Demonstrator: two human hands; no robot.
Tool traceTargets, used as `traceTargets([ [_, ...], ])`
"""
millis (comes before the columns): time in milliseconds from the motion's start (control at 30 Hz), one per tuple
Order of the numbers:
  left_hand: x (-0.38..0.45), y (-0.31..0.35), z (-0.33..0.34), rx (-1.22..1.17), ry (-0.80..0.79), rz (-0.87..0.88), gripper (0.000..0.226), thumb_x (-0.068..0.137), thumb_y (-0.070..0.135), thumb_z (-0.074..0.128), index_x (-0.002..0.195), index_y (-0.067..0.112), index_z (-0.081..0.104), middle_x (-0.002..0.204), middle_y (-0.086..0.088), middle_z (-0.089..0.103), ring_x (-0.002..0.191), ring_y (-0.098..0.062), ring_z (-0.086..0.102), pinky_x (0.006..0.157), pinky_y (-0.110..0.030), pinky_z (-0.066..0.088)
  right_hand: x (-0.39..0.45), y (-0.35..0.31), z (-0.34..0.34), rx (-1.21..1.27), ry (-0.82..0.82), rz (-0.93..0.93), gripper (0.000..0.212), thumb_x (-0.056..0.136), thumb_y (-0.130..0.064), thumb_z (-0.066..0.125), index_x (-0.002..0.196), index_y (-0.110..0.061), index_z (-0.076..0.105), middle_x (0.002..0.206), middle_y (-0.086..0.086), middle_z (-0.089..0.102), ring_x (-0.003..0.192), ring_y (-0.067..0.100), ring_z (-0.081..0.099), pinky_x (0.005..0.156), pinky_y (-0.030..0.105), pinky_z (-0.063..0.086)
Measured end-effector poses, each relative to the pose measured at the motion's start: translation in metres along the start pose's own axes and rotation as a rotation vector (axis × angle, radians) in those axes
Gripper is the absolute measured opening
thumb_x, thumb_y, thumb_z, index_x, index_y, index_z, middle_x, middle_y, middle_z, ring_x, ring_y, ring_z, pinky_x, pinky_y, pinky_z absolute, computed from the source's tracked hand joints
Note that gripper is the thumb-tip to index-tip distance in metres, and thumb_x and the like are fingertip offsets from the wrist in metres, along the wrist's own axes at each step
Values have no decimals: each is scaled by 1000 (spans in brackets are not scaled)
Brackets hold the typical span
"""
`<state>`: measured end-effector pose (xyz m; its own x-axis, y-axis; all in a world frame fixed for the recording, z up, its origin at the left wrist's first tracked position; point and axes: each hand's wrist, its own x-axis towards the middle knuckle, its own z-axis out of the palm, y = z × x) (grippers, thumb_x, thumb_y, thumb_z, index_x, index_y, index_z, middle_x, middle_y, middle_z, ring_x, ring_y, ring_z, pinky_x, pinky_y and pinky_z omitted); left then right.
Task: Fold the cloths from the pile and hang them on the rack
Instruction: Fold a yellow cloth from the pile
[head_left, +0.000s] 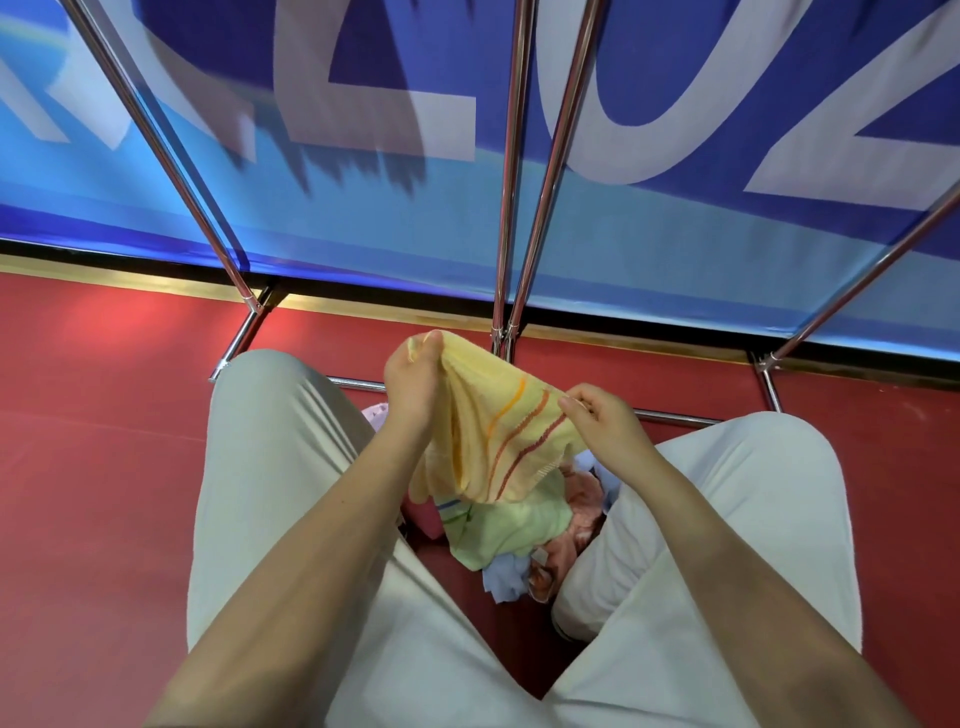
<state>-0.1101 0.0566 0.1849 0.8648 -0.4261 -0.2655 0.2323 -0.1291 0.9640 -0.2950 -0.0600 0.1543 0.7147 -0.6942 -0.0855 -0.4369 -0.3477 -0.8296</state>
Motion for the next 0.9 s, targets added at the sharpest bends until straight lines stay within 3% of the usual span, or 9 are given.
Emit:
traceTargets([
  [267,2,-11,-6,156,-58,-15,23,98,30,50,89,11,60,87,-6,59,84,-22,55,80,-37,46,8,-3,2,65,310,-17,20,98,-13,50,78,-8,51,68,-4,46,62,10,42,59,28,32],
  [400,1,-10,-5,151,-67,-38,18,99,28,50,93,18,63,93,-3,63,93,-24,59,88,-41,49,7,-10,0,143,307,30,15,97,-13,51,83,-12,56,72,-7,52,67,5,47,60,14,37],
  [467,0,-11,-4,146,-69,-45,15,98,27,52,93,20,63,92,-2,63,96,-25,59,91,-41,49,6,-11,-1,208,310,56,12,96,-11,51,92,-11,62,84,-7,60,79,3,54,68,7,39],
  [567,0,-12,-2,128,-77,-34,12,97,24,54,93,22,65,91,2,65,95,-22,59,91,-40,49,4,-13,-7,340,303,81,19,95,-9,52,105,-16,66,103,-10,65,98,-3,57,81,9,43],
  [667,0,-14,1,118,-81,4,14,97,20,53,99,22,67,95,4,65,97,-19,59,90,-36,49,-2,-18,-11,470,276,89,20,95,-7,52,102,-17,68,105,-9,67,98,-2,60,78,7,45],
  [800,0,-17,4,180,-34,35,17,99,18,48,104,18,64,103,2,62,98,-17,56,83,-30,44,-5,-24,-9,548,219,99,18,95,-6,52,97,-11,69,100,-1,69,96,11,63,82,21,50],
  [900,3,-18,6,251,67,52,21,101,21,41,102,12,60,106,-7,59,93,-19,53,76,-29,39,-5,-26,-5,563,182,102,19,95,-9,55,91,-17,71,97,0,71,98,20,64,88,34,51],
])
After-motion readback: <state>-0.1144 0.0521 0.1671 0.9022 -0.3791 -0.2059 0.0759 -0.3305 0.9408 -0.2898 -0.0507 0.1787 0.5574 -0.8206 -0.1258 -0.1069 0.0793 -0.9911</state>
